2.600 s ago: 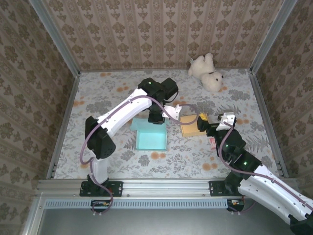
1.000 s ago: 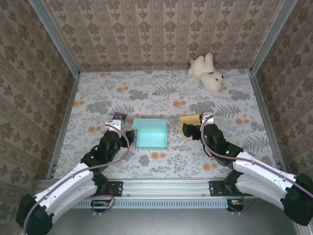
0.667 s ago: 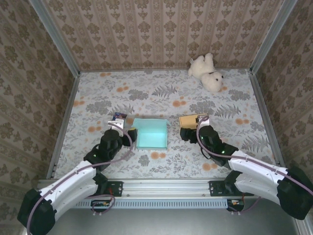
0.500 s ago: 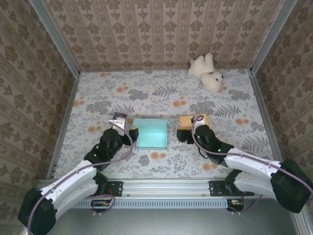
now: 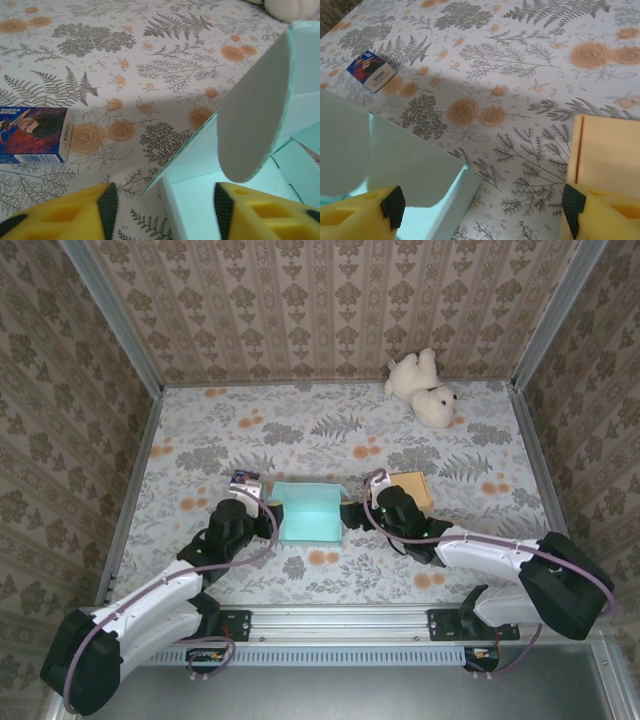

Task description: Fold the paper box

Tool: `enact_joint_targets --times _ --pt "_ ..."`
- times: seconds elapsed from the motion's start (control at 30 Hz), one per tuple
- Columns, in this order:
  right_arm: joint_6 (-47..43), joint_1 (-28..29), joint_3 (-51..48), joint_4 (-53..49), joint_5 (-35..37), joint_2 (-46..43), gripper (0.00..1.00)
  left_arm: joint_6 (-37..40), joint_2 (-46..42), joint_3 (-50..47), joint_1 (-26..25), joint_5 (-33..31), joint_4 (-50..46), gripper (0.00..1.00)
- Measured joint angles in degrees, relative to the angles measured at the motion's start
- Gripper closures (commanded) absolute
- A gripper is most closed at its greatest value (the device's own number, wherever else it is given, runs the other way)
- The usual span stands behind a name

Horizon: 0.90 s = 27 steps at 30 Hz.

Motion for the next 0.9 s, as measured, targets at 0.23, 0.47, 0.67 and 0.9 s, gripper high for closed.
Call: enact_joint_targets --times 0.23,0.47,0.67,0.9 --pt "-2.25 2.16 2.45 0.85 -0.68 3.21 0.17 -0.59 0.02 0.98 0.11 1.29 -0.15 0.65" --pt "-3.56 3.17 3.61 0.98 -0.74 4.07 0.18 -2.29 0.20 2.89 0.11 2.82 -1.14 0.85" --pt "-4.15 3.76 4.26 1.01 -0.72 6.12 0.19 -2.64 1.31 3.63 0.11 3.78 -1.38 0.96" --pt "-5.75 4.76 4.26 1.01 -0.50 6.16 0.21 -2.67 0.72 1.07 0.04 3.61 1.57 0.99"
